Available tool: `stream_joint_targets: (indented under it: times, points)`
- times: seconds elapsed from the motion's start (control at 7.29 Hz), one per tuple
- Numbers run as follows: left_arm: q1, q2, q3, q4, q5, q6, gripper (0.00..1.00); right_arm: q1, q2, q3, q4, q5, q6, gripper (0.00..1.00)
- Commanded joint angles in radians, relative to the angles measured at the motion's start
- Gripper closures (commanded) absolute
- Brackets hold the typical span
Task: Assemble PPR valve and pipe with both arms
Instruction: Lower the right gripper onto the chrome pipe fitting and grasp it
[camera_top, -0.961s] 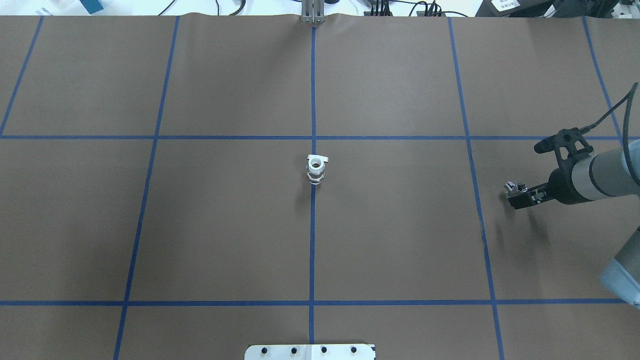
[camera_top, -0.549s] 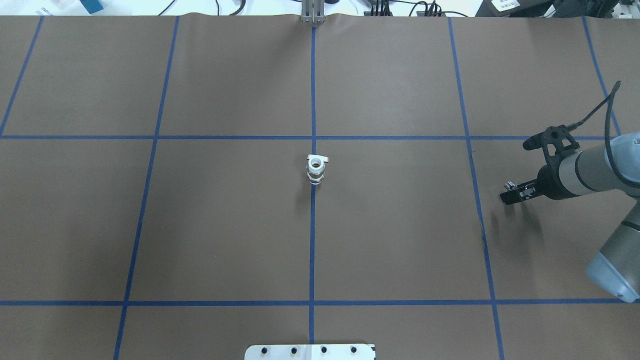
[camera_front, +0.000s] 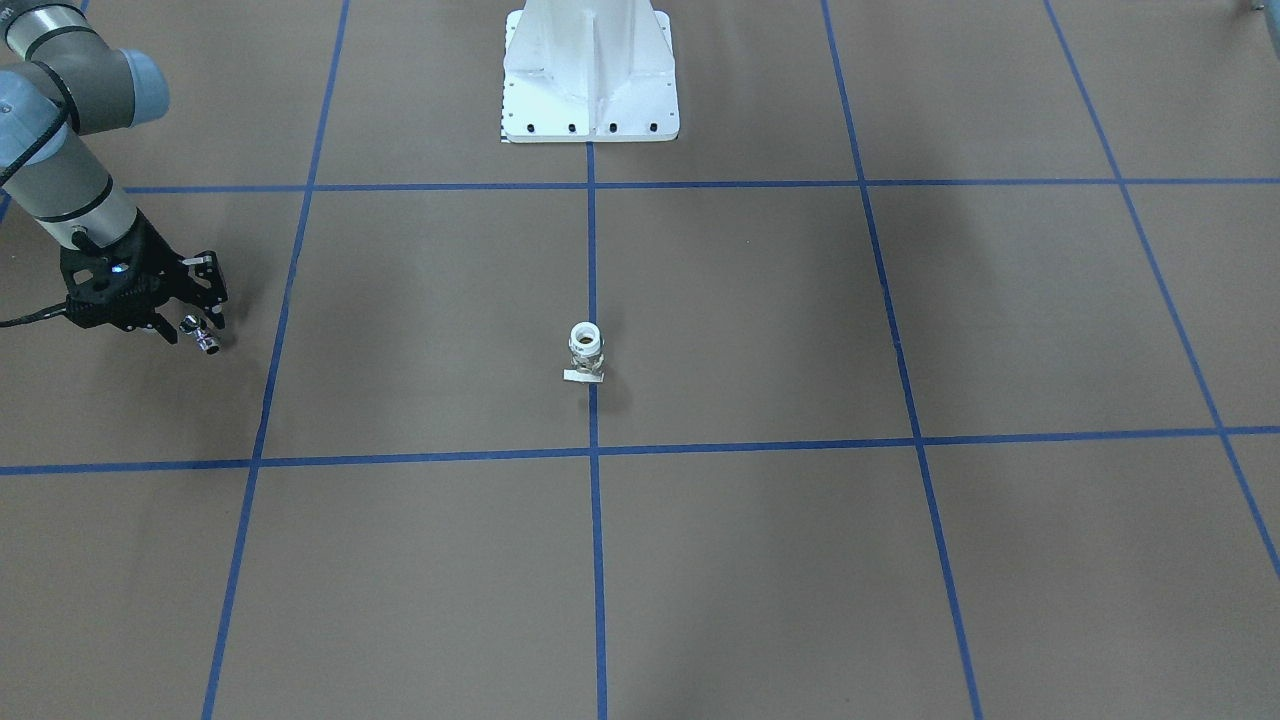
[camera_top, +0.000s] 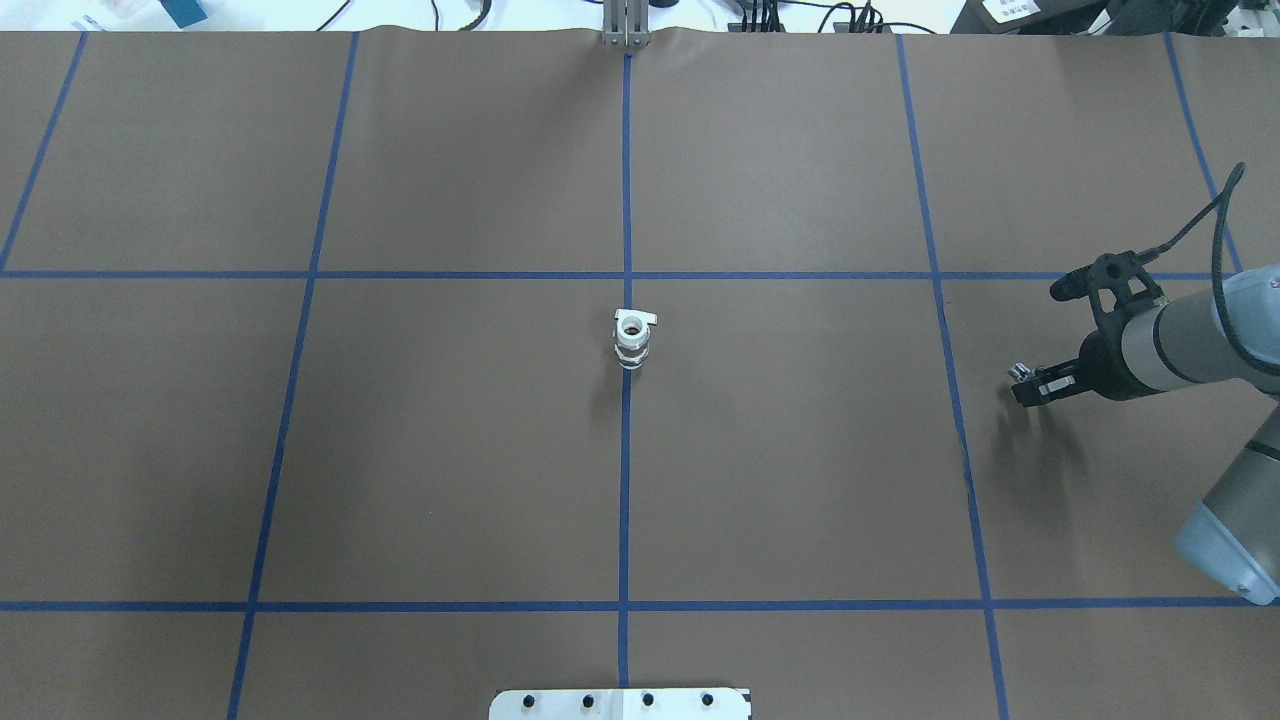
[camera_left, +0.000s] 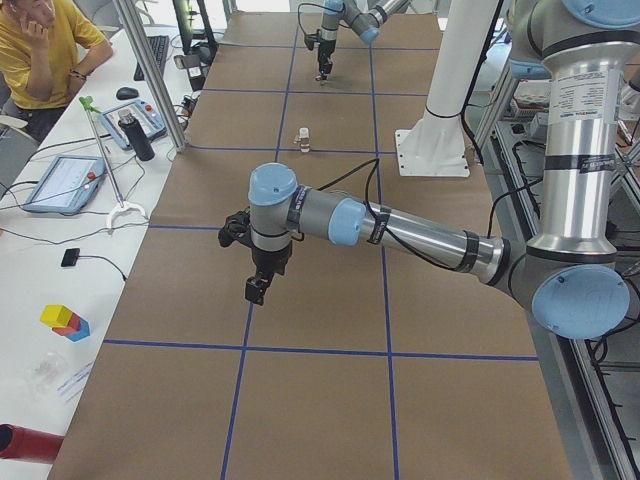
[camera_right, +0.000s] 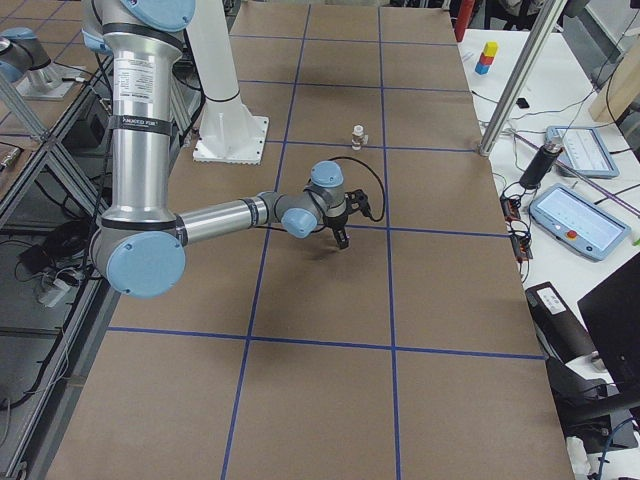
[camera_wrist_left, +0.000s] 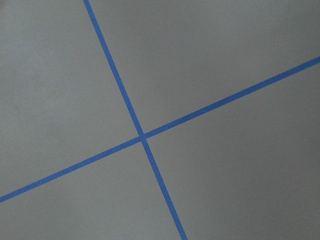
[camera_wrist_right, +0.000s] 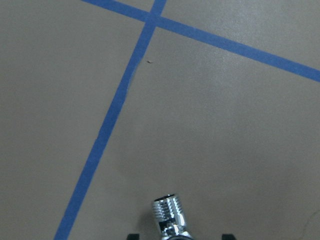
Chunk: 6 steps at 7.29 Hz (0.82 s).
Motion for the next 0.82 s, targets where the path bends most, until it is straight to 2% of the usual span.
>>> stream_joint_targets:
  times: [0.0,0.14,0.27,0.41,0.55,0.69]
  points:
    - [0.0,0.001,0.002,0.001,0.0,0.0,0.0,0.001,0.001,0.005,0.0,0.0,0.0,0.44]
    - [0.0,0.001,0.002,0.001,0.0,0.0,0.0,0.0,0.001,0.005,0.0,0.0,0.0,0.45]
    - [-0.001,0.002,0.002,0.001,0.0,0.0,0.0,0.0,0.001,0.007,0.0,0.0,0.0,0.51]
    - [-0.001,0.002,0.003,0.001,0.0,0.0,0.0,0.0,0.004,0.005,0.0,0.0,0.0,0.62]
    - [0.0,0.002,0.003,0.001,0.0,0.0,0.0,0.0,0.004,0.007,0.0,0.0,-0.001,0.85]
    - [-0.001,0.002,0.003,-0.001,0.002,0.0,0.0,0.001,0.005,0.007,0.0,0.003,-0.001,1.0]
